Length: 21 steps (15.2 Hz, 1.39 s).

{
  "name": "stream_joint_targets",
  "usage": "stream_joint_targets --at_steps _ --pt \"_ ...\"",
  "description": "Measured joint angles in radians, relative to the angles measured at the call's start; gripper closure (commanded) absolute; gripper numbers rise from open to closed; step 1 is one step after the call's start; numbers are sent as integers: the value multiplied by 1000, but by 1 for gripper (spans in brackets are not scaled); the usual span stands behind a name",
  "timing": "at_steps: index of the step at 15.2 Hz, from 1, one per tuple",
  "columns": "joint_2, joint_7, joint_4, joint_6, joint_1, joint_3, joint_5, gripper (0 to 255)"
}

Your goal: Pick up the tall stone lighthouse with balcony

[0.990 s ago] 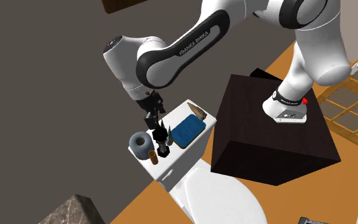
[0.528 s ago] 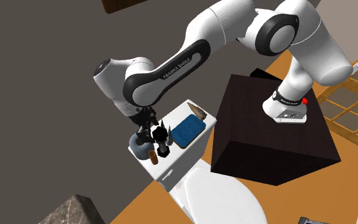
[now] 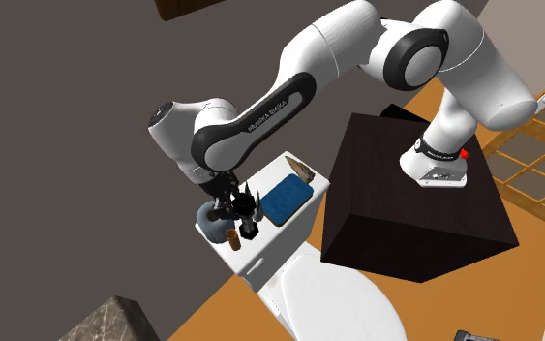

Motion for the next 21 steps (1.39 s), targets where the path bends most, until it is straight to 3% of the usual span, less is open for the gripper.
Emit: stream_joint_targets --at_steps 9,21 --pt "-3 0 0 -3 -1 0 0 255" --pt "-71 15 36 -105 -4 10 10 255"
